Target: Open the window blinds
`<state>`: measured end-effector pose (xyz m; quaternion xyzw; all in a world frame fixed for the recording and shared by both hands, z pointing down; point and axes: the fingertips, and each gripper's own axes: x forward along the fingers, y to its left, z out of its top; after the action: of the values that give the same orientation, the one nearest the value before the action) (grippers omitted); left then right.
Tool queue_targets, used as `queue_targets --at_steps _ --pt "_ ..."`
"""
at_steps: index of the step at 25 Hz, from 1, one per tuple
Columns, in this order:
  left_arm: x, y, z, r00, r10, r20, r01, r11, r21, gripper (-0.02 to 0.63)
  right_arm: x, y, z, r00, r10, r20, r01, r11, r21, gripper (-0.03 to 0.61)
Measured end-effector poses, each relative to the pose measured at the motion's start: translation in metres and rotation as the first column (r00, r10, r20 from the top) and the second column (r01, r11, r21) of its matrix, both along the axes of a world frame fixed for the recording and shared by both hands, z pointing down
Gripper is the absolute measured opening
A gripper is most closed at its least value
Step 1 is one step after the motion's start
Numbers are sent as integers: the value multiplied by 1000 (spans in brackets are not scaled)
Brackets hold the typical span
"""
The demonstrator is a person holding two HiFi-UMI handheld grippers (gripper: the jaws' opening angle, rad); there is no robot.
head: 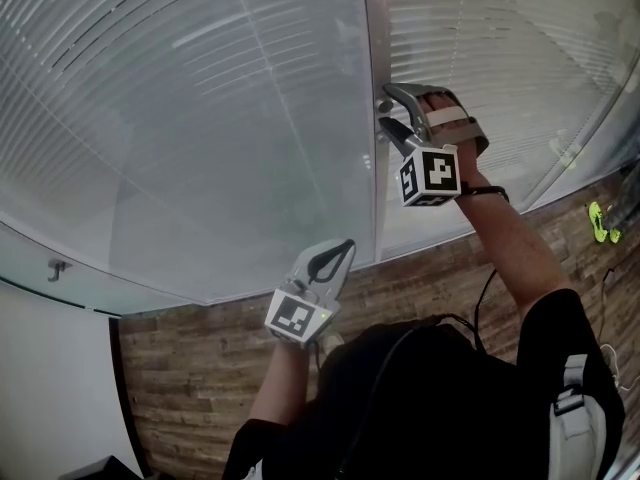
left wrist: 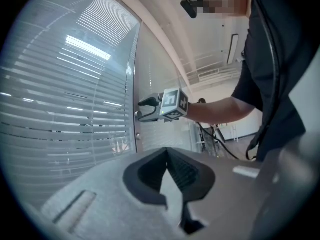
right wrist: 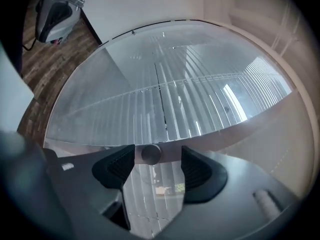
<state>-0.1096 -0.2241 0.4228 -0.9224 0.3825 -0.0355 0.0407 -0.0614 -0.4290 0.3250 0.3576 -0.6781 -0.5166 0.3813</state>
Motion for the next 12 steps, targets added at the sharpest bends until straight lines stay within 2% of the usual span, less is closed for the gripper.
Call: queue_targets --at_steps 6,12 --pt "-4 0 0 1000 -8 2 8 1000 20 5 -1 -1 5 1000 0 -20 0 1000 0 287" --pt "-4 2 -1 1000 -15 4 15 1000 -1 5 -1 -3 5 1000 0 -22 1 1000 6 265"
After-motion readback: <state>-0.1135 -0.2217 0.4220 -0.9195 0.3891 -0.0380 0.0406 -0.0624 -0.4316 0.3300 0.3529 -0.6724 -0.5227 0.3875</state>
